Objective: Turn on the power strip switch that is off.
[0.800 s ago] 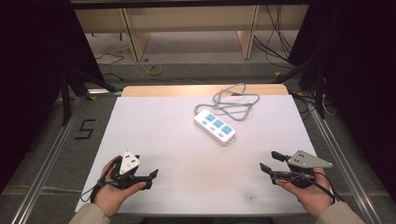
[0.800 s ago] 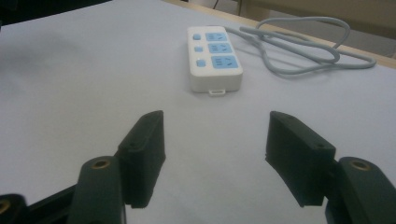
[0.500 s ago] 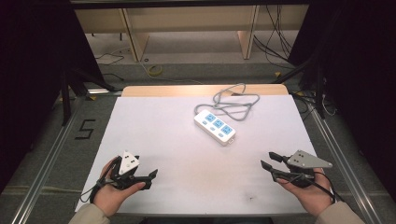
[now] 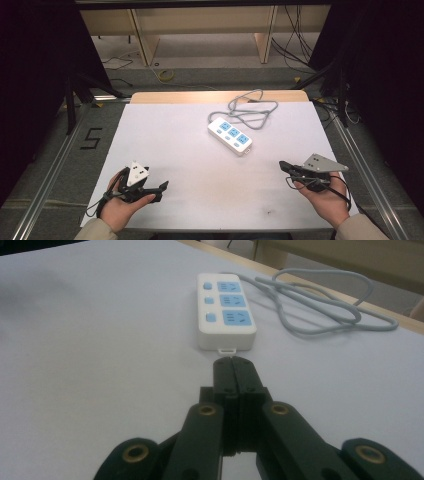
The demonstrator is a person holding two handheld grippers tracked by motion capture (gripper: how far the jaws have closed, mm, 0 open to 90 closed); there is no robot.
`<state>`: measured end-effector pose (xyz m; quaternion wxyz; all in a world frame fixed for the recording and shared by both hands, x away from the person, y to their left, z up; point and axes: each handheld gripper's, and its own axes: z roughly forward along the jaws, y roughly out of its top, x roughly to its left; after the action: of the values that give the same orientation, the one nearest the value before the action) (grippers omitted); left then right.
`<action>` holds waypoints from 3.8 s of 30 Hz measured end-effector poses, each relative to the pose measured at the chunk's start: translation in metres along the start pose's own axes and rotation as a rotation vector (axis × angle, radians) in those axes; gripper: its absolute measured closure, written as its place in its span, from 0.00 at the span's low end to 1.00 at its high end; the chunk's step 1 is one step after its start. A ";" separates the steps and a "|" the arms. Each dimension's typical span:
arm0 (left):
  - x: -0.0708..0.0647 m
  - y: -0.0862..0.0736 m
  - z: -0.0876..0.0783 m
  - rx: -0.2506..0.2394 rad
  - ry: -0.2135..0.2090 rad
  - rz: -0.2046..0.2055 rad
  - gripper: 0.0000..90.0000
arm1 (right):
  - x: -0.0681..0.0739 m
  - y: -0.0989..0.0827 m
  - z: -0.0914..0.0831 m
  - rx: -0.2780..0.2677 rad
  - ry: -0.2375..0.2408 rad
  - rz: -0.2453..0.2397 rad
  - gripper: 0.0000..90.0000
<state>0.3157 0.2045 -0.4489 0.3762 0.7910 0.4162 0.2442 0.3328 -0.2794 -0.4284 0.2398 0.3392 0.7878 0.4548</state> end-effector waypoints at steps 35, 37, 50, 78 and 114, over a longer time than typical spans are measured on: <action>-0.001 0.000 0.003 0.011 -0.010 0.014 0.21 | 0.000 0.043 0.063 0.070 0.041 -0.001 1.00; -0.001 0.000 0.003 0.012 -0.009 0.016 0.21 | 0.000 0.043 0.065 0.070 0.042 -0.003 1.00; -0.001 0.000 0.003 0.012 -0.009 0.019 0.22 | -0.002 0.052 0.085 0.098 0.033 -0.022 1.00; -0.002 0.001 0.005 0.017 -0.022 0.010 0.22 | -0.002 0.071 0.123 0.140 0.031 -0.031 1.00; -0.001 0.001 0.006 0.022 -0.018 0.016 0.23 | -0.003 0.094 0.170 0.203 0.047 -0.028 1.00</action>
<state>0.3197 0.2015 -0.4520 0.3694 0.8005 0.4091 0.2354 0.4811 -0.1536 -0.4260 0.1921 0.3399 0.8400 0.3768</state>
